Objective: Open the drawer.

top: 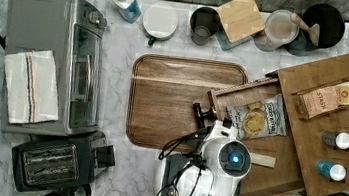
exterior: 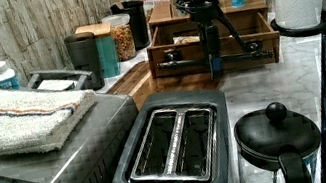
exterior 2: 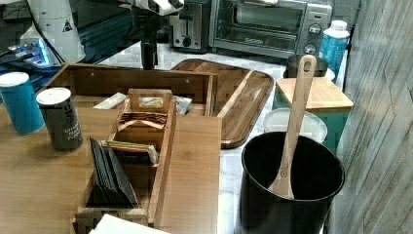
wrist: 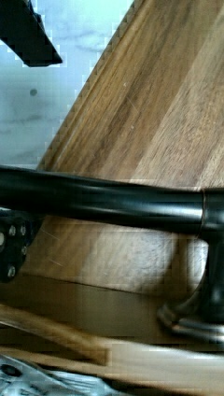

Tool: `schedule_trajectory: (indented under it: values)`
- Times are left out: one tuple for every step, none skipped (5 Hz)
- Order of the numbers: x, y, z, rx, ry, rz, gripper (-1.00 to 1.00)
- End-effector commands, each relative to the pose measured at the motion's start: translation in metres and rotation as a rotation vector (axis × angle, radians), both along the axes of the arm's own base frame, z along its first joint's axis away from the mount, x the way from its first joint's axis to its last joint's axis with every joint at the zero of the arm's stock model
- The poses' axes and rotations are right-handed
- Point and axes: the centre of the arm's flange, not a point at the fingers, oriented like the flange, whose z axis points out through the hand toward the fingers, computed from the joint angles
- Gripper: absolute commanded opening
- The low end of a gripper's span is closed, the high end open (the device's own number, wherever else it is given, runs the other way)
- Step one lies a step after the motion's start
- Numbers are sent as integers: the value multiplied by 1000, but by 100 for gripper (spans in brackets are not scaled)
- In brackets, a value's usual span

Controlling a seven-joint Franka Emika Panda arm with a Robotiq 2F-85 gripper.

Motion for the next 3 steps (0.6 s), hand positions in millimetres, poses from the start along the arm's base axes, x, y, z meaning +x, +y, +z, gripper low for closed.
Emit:
schedule_trajectory:
  values:
    - [-14,94,33,12,-35,26,100]
    - [-14,94,33,12,-35,26,100]
    - [-14,94,33,12,-35,26,100]
